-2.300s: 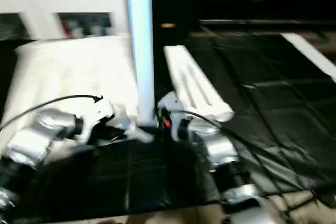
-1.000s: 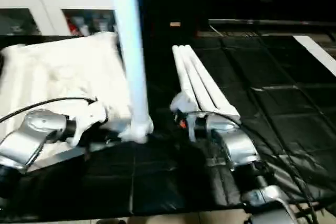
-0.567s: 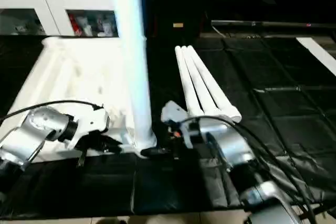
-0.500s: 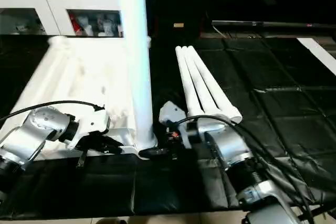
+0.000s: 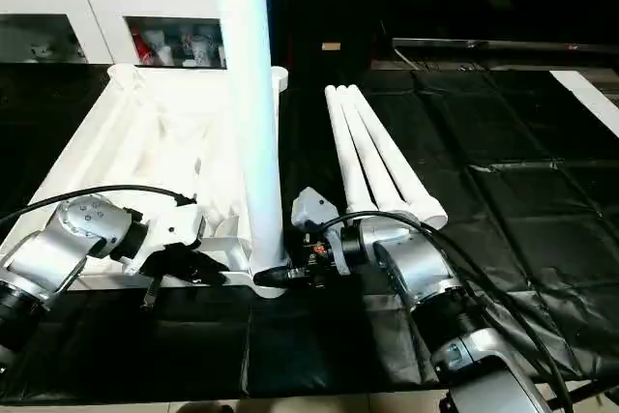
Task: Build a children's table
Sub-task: Rotate leg to tighten
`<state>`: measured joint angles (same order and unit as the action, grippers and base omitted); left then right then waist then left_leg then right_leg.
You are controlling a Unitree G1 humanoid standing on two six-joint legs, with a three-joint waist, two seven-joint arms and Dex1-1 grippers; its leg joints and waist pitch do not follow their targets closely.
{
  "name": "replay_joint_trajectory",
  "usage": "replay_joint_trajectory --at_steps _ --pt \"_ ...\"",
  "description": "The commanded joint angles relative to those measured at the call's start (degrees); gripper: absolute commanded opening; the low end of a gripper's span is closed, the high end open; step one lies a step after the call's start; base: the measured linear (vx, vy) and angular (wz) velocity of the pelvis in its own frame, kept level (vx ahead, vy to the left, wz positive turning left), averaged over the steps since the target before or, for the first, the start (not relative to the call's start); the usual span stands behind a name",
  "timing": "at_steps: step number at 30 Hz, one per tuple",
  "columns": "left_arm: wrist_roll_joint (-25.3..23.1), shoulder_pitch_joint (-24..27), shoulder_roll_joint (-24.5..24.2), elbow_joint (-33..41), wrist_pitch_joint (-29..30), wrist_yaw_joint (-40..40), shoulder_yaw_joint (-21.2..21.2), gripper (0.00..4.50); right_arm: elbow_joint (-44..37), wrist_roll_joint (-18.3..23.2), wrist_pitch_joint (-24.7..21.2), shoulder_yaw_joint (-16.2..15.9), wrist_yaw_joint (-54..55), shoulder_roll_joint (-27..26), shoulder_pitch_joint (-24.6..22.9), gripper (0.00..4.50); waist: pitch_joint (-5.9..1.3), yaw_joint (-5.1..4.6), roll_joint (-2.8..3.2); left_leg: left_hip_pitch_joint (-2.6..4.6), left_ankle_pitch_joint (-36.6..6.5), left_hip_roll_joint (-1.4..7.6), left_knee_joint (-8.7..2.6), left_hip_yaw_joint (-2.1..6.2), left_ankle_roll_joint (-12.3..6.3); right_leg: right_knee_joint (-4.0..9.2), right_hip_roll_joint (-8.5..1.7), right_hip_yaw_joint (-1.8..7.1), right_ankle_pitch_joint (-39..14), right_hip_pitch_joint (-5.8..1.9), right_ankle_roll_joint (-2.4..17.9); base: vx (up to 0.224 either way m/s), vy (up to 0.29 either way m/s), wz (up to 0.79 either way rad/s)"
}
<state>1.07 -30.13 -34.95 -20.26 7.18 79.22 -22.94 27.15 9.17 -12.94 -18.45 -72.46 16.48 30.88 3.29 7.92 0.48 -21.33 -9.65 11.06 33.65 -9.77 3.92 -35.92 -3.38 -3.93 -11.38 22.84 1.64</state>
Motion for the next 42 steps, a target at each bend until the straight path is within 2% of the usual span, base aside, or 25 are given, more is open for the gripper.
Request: replay_joint_trajectory --at_steps 1,6,9,10,11,12,13,14,15,16,17,18,19,20,22,23,24,27,28,30,33,34,38,41,42 --pt "-1.2 -0.7 0.3 -0.4 -0.8 2.2 -1.9 0.0 0.0 0.3 0.2 0.0 -0.8 -0.1 0.3 2.71 -4.04 -0.39 0.47 0.88 -12.0 2.32 -3.7 0.57 -0.21 4.42 -4.73 3.06 -10.8 -2.75 10.7 0.0 0.0 0.0" --pt "-0.7 -0.1 1.2 -0.4 0.3 -0.1 -0.8 0.0 0.3 1.1 0.1 1.4 2.2 -1.8 -0.5 2.69 -4.01 -0.42 0.53 0.9 -12.2 2.36 -3.74 0.59 -0.12 4.43 -4.77 3.09 -11.2 -2.67 10.7 0.0 0.0 0.0" --pt "0.3 0.5 2.8 0.0 2.3 -3.6 1.0 0.0 1.0 1.8 -1.0 3.7 7.5 -4.4 -0.9 2.69 -3.82 -0.57 0.41 0.97 -13.6 2.33 -3.88 0.61 0.56 4.68 -4.92 3.15 -13.9 -2.62 10.4 0.0 0.0 0.0" --pt "0.8 1.2 4.8 1.2 5.4 -8.9 3.2 0.0 1.6 1.2 -1.6 5.0 13.8 -6.9 -1.4 2.69 -3.74 -0.71 0.43 1.11 -14.7 2.32 -4.0 0.71 1.15 4.87 -4.96 3.15 -17.0 -2.53 9.6 0.0 0.0 0.0" --pt "0.8 1.2 4.8 1.2 5.4 -8.9 3.2 0.0 1.6 1.2 -1.6 5.0 13.8 -6.9 -1.4 2.68 -3.49 -0.85 0.38 1.09 -15.2 2.27 -4.12 0.77 1.41 5.05 -4.95 3.15 -18.1 -2.4 9.3 0.0 0.0 0.0" --pt "1.4 2.3 6.9 3.4 9.7 -14.1 5.4 0.0 3.0 -0.2 -1.7 5.8 20.5 -9.7 -1.9 2.68 -3.61 -1.18 0.64 1.21 -16.1 2.26 -4.19 0.92 2.11 5.18 -5.06 3.12 -19.9 -2.45 8.9 0.0 0.0 0.0" --pt "1.7 3.0 8.0 4.8 12.0 -16.6 6.5 0.0 3.8 -0.8 -1.7 6.1 23.6 -11.1 -2.2 2.68 -3.46 -1.86 0.58 1.08 -16.7 2.26 -4.32 1.02 2.48 5.13 -5.06 3.07 -20.3 -2.41 9.2 0.0 0.0 0.0" --pt "1.7 3.0 8.0 4.8 12.0 -16.6 6.5 0.0 3.8 -0.8 -1.7 6.1 23.6 -11.1 -2.2 2.68 -3.4 -2.23 0.54 0.95 -17.1 2.25 -4.42 1.1 2.64 5.18 -5.07 3.02 -20.8 -2.53 9.0 0.0 0.0 0.0" --pt "2.0 3.6 8.8 6.1 13.9 -18.4 7.3 0.0 4.3 -1.3 -1.4 6.3 25.9 -12.2 -2.4 2.68 -3.53 -2.6 0.44 1.02 -17.2 1.96 -4.28 1.13 2.2 5.54 -5.0 2.93 -21.9 -2.61 8.4 0.0 0.0 0.0" --pt "1.9 4.6 10.9 8.4 17.1 -22.2 8.7 0.0 6.1 -2.0 -1.0 7.3 30.9 -14.6 -2.2 2.68 -3.57 -3.11 0.44 0.66 -16.1 2.09 -4.29 1.14 2.12 5.22 -5.08 3.08 -20.3 -2.79 8.7 0.0 0.0 0.0" --pt "1.8 5.0 12.0 9.3 18.8 -24.2 9.4 0.0 7.1 -2.3 -0.8 7.9 33.4 -15.6 -1.9 2.68 -3.45 -3.33 0.52 0.49 -15.9 2.01 -4.32 1.15 1.89 5.33 -4.97 3.04 -20.2 -2.74 8.7 0.0 0.0 0.0" --pt "1.8 5.0 12.0 9.3 18.8 -24.2 9.4 0.0 7.1 -2.3 -0.8 7.9 33.4 -15.6 -1.9 2.68 -3.42 -3.62 0.52 0.67 -16.0 1.86 -4.22 1.05 1.75 5.6 -4.87 2.93 -21.0 -2.55 8.6 0.0 0.0 0.0" --pt "1.2 5.6 14.6 11.0 22.5 -28.8 10.9 0.0 9.4 -2.6 -0.6 9.4 38.8 -17.8 -1.1 2.68 -3.66 -3.73 0.4 1.05 -15.6 1.91 -3.93 0.87 1.62 5.48 -4.89 3.2 -20.0 -2.44 8.9 0.0 0.0 0.0" --pt "0.3 5.7 18.2 12.3 26.7 -34.7 12.8 0.0 12.6 -2.3 -0.8 11.8 45.2 -20.2 0.5 2.68 -3.54 -4.0 0.4 0.94 -15.1 1.98 -4.01 0.88 1.64 5.28 -4.78 3.27 -18.8 -2.34 9.5 0.0 0.0 0.0" --pt "0.0 5.1 20.3 12.5 28.4 -37.8 13.7 0.0 14.5 -2.2 -1.1 12.9 48.2 -21.0 1.8 2.68 -3.52 -4.24 0.43 0.92 -15.0 1.76 -3.94 0.92 1.18 5.55 -4.66 3.0 -19.0 -2.46 9.7 0.0 0.0 0.0" --pt "-0.1 4.7 21.0 12.1 28.7 -38.7 13.9 0.0 15.2 -2.2 -1.1 13.2 48.7 -21.0 2.3 2.68 -3.51 -4.38 -0.05 0.75 -14.9 1.76 -3.96 0.86 0.96 5.55 -4.57 2.99 -18.6 -2.55 9.5 0.0 0.0 0.0" --pt "-0.1 4.6 21.1 12.2 28.9 -38.9 13.9 0.0 15.3 -2.2 -1.0 13.3 48.8 -21.0 2.4 2.68 -3.55 -4.27 0.21 0.87 -15.0 1.73 -3.94 0.87 0.61 5.52 -4.49 3.01 -18.1 -2.45 9.3 0.0 0.0 0.0" --pt "-0.9 3.8 21.7 12.9 30.6 -40.6 13.3 0.0 16.2 -2.7 0.3 14.2 49.1 -21.2 2.7 2.68 -3.63 -4.14 0.12 0.66 -14.0 1.71 -3.92 0.79 -0.16 5.41 -4.52 3.09 -16.1 -2.55 8.9 0.0 0.0 0.0" --pt "-0.9 3.8 21.6 13.3 31.1 -40.5 13.1 0.0 16.3 -2.9 0.5 14.3 49.2 -21.3 2.7 3.03 -3.62 -4.11 0.17 0.59 -13.9 1.72 -3.92 0.81 -0.23 5.39 -4.53 3.09 -15.6 -2.58 8.9 0.0 0.0 0.0" --pt "-1.2 3.9 21.3 13.6 31.3 -40.3 13.0 0.0 16.3 -3.0 0.9 14.4 49.0 -21.2 2.5 3.38 -3.57 -4.2 0.23 0.6 -14.2 1.76 -3.98 0.82 -0.19 5.33 -4.46 3.06 -15.3 -2.56 9.0 0.0 0.0 0.0" --pt "-1.4 4.0 20.9 13.9 31.7 -40.4 12.9 0.0 16.6 -2.9 1.8 14.5 49.1 -21.1 2.5 3.64 -3.59 -4.22 0.25 0.65 -14.6 1.8 -4.03 0.85 -0.11 5.36 -4.56 3.08 -15.6 -2.57 9.1 0.0 0.0 0.0" --pt "-1.4 3.9 20.7 13.7 31.6 -40.6 12.7 0.0 16.3 -2.7 2.9 14.6 48.9 -20.9 2.5 3.72 -3.52 -4.25 0.6 0.73 -15.2 1.78 -4.03 0.85 -0.02 5.46 -4.55 3.07 -16.2 -2.46 9.1 0.0 0.0 0.0" --pt "-1.5 3.6 20.2 13.1 30.9 -40.8 12.2 0.0 15.2 -4.6 5.7 13.4 48.8 -19.5 2.1 4.0 -3.59 -4.23 0.37 0.69 -15.1 1.81 -4.06 0.82 0.12 5.42 -4.5 3.09 -15.4 -2.52 9.1 0.0 0.0 0.0" --pt "-2.4 2.2 19.6 9.8 27.6 -41.2 12.1 0.0 8.1 -1.7 5.2 15.9 46.3 -17.1 0.2 4.32 -3.59 -3.96 0.18 0.55 -13.6 1.6 -3.94 0.65 -0.78 5.53 -4.31 3.14 -13.6 -2.69 8.7 0.0 0.0 0.0" --pt "-2.4 2.2 19.6 9.7 27.5 -41.3 12.2 0.0 7.8 -1.6 5.2 15.9 46.2 -17.1 0.1 4.39 -3.85 -3.74 0.2 0.62 -12.7 1.77 -3.83 0.68 -0.91 5.22 -4.42 3.23 -12.0 -2.76 8.6 0.0 0.0 0.0"
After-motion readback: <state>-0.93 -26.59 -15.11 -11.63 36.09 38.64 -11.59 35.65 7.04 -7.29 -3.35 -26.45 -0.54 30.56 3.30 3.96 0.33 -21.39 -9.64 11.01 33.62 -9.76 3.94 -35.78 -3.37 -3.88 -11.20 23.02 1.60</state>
